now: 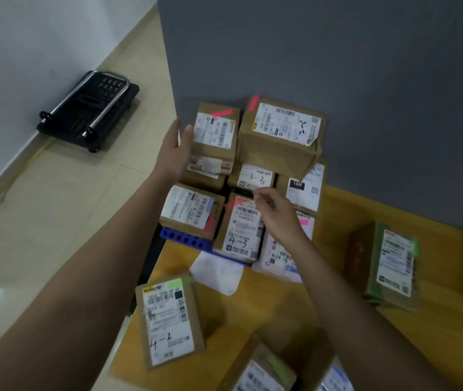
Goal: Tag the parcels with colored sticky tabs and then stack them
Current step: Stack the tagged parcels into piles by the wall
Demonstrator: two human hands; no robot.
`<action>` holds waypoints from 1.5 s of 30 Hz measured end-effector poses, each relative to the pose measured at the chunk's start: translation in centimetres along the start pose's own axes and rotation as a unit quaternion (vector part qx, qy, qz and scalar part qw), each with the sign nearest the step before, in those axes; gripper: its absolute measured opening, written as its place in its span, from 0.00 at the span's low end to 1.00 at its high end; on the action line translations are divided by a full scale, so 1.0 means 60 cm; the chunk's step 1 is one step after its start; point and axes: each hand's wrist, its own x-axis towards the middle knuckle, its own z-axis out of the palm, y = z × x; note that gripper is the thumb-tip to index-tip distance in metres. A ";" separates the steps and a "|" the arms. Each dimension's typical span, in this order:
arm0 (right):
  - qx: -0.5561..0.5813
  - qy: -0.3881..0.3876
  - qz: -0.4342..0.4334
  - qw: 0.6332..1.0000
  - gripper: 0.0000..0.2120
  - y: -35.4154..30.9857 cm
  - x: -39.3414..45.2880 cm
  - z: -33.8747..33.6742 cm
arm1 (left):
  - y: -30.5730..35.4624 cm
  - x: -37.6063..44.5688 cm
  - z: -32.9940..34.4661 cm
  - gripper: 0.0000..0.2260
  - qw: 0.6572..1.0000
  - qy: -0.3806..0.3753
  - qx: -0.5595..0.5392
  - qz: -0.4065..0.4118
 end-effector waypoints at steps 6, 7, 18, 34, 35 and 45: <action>-0.107 -0.024 -0.085 0.990 0.07 0.062 -0.121 0.012 | -0.119 -0.280 0.005 0.43 0.955 0.071 0.235 -0.168; -0.125 -0.033 -0.080 0.988 0.08 0.074 -0.137 0.014 | -0.134 -0.315 0.011 0.49 0.939 0.040 0.254 -0.228; -0.359 -0.244 -0.006 0.901 0.31 0.174 -0.303 -0.041 | -0.181 -0.464 0.055 0.58 0.919 0.041 0.281 -0.274; -0.305 -0.127 0.097 0.939 0.53 0.195 -0.326 -0.043 | -0.110 -0.551 0.083 0.57 0.928 0.057 0.361 -0.077; -0.201 -0.106 0.172 0.958 0.58 0.199 -0.332 -0.021 | -0.109 -0.548 0.081 0.57 0.923 0.063 0.372 -0.074; -0.184 0.055 0.281 0.940 0.62 0.191 -0.325 0.092 | -0.094 -0.508 0.031 0.57 0.913 0.062 0.403 -0.025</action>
